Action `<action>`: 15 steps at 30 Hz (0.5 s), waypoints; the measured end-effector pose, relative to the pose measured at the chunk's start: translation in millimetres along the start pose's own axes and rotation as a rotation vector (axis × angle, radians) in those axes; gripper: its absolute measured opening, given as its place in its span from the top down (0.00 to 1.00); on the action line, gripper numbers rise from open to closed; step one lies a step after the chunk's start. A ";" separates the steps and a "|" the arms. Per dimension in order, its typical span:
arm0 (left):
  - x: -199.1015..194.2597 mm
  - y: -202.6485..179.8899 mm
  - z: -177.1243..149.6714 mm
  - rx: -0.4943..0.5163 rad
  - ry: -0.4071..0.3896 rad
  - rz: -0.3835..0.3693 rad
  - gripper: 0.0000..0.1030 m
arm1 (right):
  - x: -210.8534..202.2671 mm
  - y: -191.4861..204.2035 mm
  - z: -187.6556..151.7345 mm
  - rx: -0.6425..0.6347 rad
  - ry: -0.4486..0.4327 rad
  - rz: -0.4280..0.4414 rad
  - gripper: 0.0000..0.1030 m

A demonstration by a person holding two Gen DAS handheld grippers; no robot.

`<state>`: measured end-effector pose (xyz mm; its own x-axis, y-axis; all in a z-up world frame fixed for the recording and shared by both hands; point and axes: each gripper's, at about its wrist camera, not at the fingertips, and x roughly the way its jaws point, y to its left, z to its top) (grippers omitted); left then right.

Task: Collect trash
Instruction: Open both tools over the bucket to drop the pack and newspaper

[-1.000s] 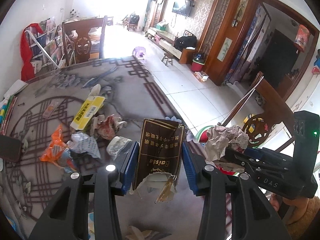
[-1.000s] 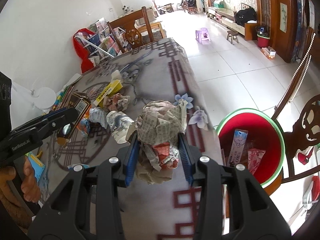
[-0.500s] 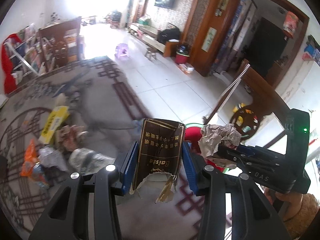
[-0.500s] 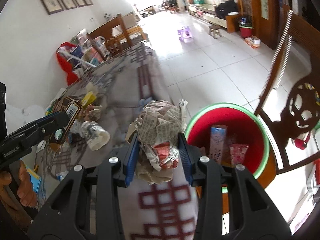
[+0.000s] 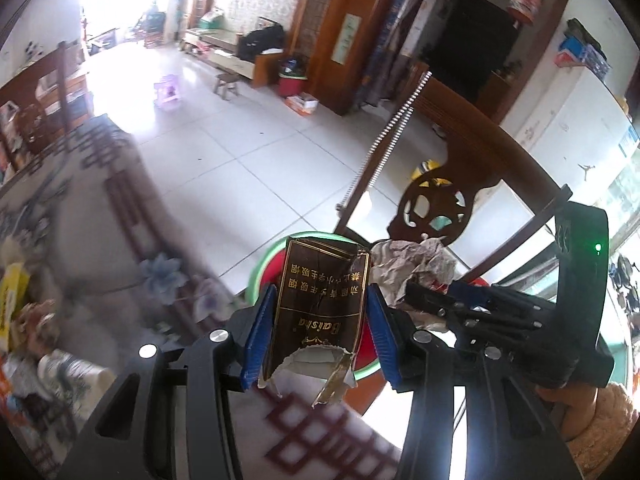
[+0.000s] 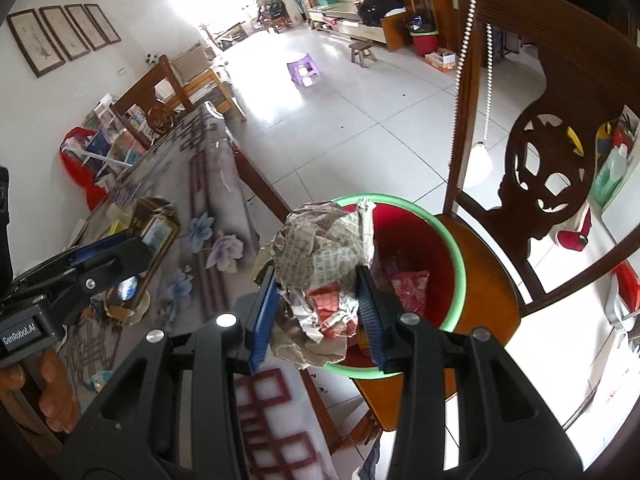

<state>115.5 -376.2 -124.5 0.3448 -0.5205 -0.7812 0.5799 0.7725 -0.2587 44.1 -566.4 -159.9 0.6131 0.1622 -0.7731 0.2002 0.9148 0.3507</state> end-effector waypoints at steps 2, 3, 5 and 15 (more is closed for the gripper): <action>6.5 -1.8 5.4 -0.008 -0.003 -0.008 0.29 | 0.7 -3.9 0.2 0.009 -0.009 -0.016 0.52; 7.0 -1.4 7.1 -0.013 -0.009 -0.010 0.29 | 0.5 -5.4 0.2 0.016 -0.012 -0.020 0.50; 7.6 -0.5 9.4 -0.022 -0.011 -0.011 0.29 | 0.9 -9.4 -0.2 0.029 -0.010 -0.021 0.50; -23.1 32.6 -11.7 -0.060 -0.043 0.109 0.29 | 3.6 -0.3 2.5 0.010 -0.004 -0.017 0.50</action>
<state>117.8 -334.7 -121.5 0.4352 -0.4464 -0.7819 0.4925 0.8450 -0.2082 48.2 -567.0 -161.5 0.6129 0.1452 -0.7767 0.2185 0.9135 0.3432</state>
